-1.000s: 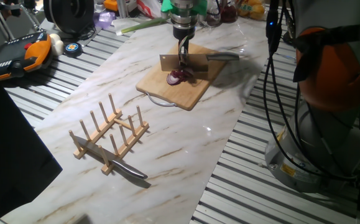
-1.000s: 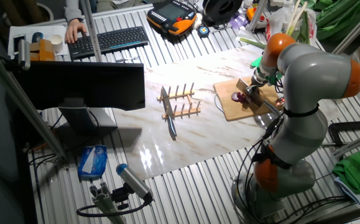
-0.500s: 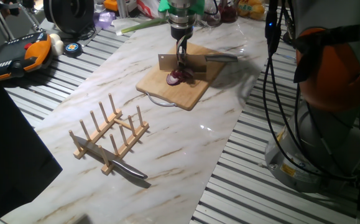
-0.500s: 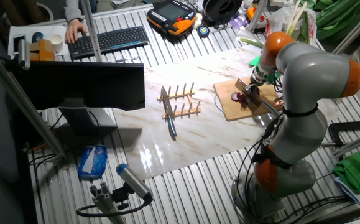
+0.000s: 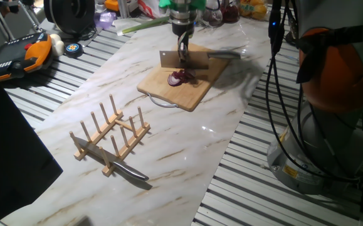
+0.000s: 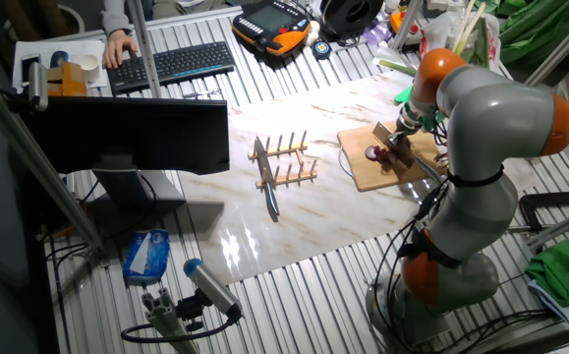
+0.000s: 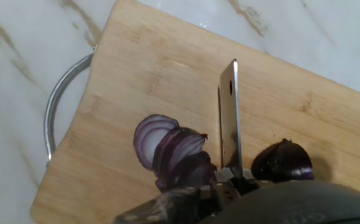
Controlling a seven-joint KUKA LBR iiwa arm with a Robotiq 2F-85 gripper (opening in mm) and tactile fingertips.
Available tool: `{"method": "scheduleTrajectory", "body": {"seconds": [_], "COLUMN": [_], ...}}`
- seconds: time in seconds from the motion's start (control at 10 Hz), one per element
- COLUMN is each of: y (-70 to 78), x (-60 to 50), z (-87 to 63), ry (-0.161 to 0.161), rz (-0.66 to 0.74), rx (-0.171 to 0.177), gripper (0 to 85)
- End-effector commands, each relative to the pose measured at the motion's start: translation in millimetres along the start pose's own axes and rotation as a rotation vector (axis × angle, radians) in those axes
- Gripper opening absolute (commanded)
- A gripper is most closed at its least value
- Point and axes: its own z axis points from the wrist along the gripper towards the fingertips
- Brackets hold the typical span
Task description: Chop the onions
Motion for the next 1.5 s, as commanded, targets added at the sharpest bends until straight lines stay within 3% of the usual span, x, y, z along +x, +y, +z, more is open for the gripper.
{"method": "scheduleTrajectory", "body": {"seconds": [0.0,0.4,1.4], "y": [0.0,-6.3,-7.8], "x": [0.4,-1.1,2.2], "z": [-3.1,-5.2,1.5], "ry": [0.004,0.007,-0.004], "rz": [0.000,-0.022,-0.026], "rx": [0.007,0.017,-0.007], "gripper": [0.7,0.7,0.7]}}
